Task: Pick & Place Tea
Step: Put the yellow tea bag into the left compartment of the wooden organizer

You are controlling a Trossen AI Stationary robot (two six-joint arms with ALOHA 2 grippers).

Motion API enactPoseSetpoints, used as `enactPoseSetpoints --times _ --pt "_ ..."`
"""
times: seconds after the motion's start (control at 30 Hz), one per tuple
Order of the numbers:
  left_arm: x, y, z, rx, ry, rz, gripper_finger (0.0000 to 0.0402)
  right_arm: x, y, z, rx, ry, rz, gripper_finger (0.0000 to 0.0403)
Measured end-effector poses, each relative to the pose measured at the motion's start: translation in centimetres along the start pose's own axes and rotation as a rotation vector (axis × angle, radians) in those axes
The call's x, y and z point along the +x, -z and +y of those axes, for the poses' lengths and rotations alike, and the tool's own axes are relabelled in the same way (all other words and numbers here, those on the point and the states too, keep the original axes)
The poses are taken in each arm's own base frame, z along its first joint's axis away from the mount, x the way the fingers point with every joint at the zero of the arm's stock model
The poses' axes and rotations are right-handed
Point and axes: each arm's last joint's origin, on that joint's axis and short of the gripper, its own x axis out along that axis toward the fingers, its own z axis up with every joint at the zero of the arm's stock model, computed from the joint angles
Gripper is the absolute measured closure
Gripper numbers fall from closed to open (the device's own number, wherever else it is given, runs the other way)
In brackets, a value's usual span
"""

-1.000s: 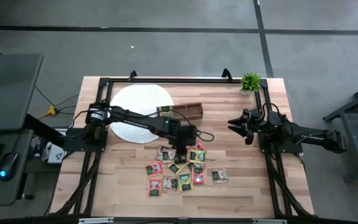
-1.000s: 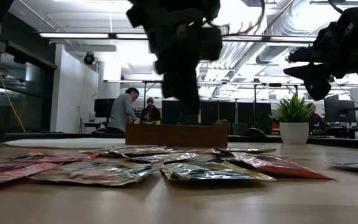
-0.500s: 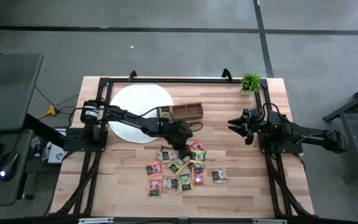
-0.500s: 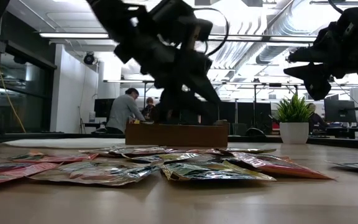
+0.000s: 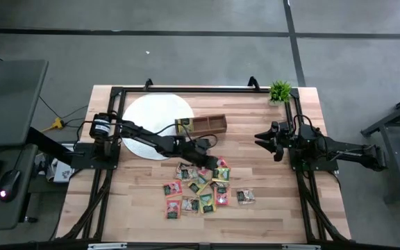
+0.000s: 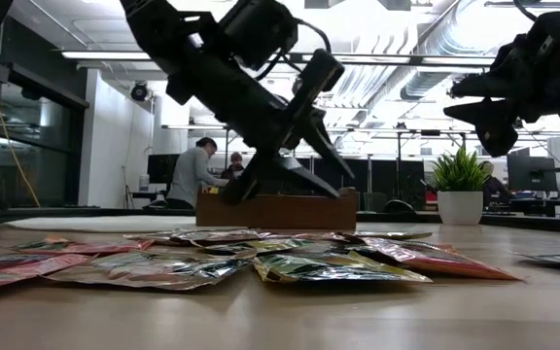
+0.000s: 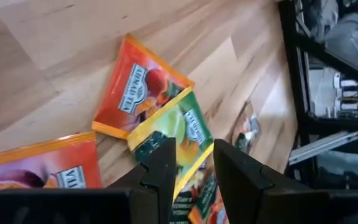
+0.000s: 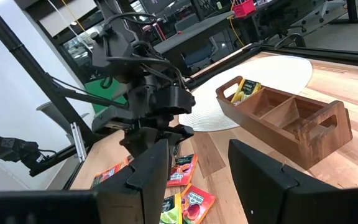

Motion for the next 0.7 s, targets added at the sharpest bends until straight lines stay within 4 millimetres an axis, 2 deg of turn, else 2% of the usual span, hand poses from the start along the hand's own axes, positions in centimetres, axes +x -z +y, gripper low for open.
enactPoseSetpoints --times 0.27,0.43,0.6,0.7 --pt "-0.3 0.6 -2.2 -0.003 -0.158 0.055 0.0295 0.0 0.0 0.0 0.000 0.000 0.000 0.0238" --pt "-0.6 0.9 -3.1 0.011 -0.226 0.018 0.0295 0.0 0.0 0.0 0.000 0.000 0.000 0.0238" --pt "-0.6 1.1 -3.2 0.008 -0.225 0.023 0.0295 0.0 0.0 0.0 0.000 0.000 0.000 0.0238" --pt "0.4 1.5 -2.9 0.008 -0.213 0.043 0.0294 0.0 0.0 0.0 0.000 0.000 0.000 0.0238"
